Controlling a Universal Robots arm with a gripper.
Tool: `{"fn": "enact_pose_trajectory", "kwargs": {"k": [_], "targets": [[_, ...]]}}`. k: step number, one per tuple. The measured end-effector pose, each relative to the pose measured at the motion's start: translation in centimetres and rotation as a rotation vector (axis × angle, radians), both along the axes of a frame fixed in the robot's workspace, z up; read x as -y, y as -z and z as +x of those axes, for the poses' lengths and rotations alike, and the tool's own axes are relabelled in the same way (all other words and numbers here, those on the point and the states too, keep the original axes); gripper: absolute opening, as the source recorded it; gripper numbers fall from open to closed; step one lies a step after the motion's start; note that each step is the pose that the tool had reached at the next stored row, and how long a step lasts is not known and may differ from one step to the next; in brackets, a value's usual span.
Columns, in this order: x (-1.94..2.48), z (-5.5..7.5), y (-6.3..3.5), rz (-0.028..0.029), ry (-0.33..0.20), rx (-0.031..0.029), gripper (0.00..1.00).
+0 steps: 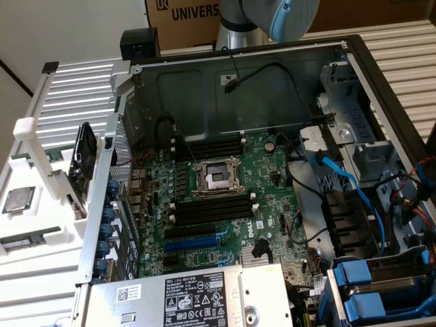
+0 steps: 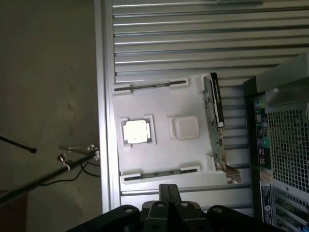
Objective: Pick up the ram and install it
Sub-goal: 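Reach for the ram, then pick up the ram and move it above insertion slot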
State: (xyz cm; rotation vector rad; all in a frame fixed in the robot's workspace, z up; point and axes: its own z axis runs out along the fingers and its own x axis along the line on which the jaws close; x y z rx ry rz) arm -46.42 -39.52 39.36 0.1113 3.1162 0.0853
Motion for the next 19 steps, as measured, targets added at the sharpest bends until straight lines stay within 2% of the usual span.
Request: {"fn": "enact_pose_trajectory", "kwargs": {"k": [14,19], "targets": [[-0.02,0.00,0.00,0.0000,0.000,-0.0001,0.11],[-0.03,-0.05,0.01,0.0000,-0.074,0.0006,0.11]]}}
